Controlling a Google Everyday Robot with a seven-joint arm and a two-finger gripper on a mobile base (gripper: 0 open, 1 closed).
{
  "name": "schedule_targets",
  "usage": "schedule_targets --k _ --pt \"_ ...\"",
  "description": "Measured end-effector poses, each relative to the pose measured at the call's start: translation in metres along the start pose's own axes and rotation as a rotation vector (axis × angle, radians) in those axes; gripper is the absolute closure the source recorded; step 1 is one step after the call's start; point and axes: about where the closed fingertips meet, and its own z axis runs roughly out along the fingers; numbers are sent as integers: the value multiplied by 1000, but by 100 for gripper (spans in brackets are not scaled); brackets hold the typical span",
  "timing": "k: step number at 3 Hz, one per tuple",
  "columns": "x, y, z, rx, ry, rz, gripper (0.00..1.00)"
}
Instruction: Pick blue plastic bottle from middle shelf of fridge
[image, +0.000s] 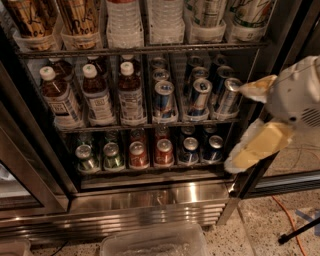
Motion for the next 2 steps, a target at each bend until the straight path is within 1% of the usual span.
schedule_targets --k 1,2 --pt "-14 18 23 25 -159 68 0" --pt "-33 36 50 59 -283 107 0"
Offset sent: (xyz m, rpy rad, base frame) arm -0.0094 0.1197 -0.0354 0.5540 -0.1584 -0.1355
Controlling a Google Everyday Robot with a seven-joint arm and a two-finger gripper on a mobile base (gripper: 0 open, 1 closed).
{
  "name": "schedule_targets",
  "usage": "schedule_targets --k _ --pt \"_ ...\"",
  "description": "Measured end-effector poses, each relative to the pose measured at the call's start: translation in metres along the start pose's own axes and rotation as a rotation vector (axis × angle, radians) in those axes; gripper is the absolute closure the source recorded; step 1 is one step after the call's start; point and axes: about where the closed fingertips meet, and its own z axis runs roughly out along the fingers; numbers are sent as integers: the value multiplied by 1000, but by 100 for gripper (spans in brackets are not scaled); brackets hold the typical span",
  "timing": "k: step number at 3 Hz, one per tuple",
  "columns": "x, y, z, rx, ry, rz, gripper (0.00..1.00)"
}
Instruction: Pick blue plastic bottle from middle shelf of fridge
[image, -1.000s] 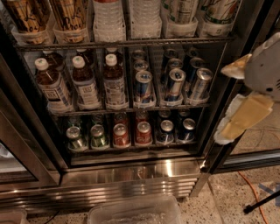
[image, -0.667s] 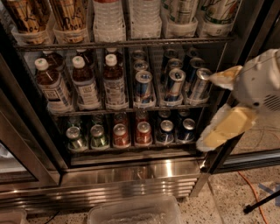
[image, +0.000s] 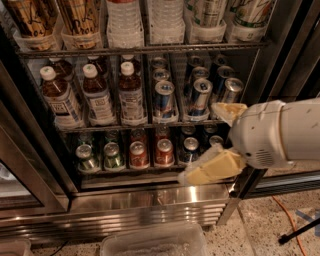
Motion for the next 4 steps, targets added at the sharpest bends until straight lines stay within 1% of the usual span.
schedule_targets --k 1,2,3,4 --pt "-10 13 28 34 -115 46 0" --pt "-30 16 30 36 -176 74 0" --pt "-29 17 35 45 -168 61 0" --pt "-19 19 60 83 -198 86 0"
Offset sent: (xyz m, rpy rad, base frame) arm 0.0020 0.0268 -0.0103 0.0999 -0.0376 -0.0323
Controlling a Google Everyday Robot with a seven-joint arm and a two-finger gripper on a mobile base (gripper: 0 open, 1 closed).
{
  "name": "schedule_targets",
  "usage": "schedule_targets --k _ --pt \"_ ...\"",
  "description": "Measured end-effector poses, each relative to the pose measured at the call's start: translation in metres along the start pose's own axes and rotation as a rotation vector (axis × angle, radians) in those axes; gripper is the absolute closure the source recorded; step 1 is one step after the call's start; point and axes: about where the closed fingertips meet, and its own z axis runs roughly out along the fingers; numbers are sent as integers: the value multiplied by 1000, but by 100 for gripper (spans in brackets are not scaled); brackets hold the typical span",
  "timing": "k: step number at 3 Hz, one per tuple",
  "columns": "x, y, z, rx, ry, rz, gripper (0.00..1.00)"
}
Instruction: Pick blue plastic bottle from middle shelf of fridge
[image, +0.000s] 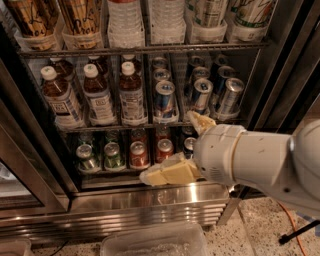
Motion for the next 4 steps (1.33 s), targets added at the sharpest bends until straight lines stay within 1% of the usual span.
schedule_targets --k 1,2,3,4 --pt "10 2 27 88 -53 28 0" --pt "17 -14 41 190 -114 75 0" --pt "38 -48 31 318 -166 135 0" --pt "37 -35 49 300 -219 99 0"
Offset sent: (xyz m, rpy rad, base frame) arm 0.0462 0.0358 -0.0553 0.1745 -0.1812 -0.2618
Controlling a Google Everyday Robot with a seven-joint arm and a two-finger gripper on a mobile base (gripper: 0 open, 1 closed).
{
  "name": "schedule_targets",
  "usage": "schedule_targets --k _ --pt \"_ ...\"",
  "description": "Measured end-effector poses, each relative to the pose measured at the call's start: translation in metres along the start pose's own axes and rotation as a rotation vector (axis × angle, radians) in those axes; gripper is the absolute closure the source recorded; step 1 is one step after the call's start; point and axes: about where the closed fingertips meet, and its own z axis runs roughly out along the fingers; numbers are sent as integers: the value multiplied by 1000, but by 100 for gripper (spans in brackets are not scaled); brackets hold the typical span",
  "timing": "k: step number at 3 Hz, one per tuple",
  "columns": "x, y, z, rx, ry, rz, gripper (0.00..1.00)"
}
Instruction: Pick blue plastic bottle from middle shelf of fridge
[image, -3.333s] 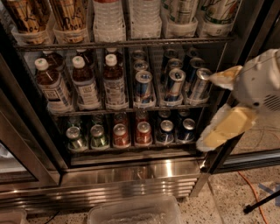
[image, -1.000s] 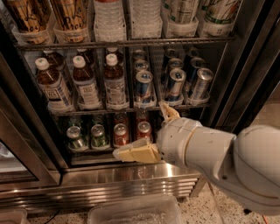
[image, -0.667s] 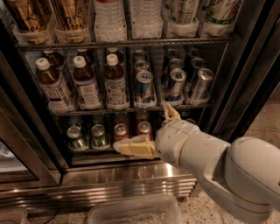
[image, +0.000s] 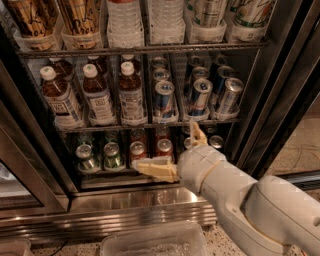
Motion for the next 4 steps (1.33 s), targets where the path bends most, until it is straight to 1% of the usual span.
schedule_targets --k 1,2,3,4 --pt "-7 10 7 -27 -34 19 0" --pt "-7 10 7 -27 -34 19 0" --pt "-10 19 13 -42 -66 67 0" --pt "-23 31 19 -41 -122 125 0"
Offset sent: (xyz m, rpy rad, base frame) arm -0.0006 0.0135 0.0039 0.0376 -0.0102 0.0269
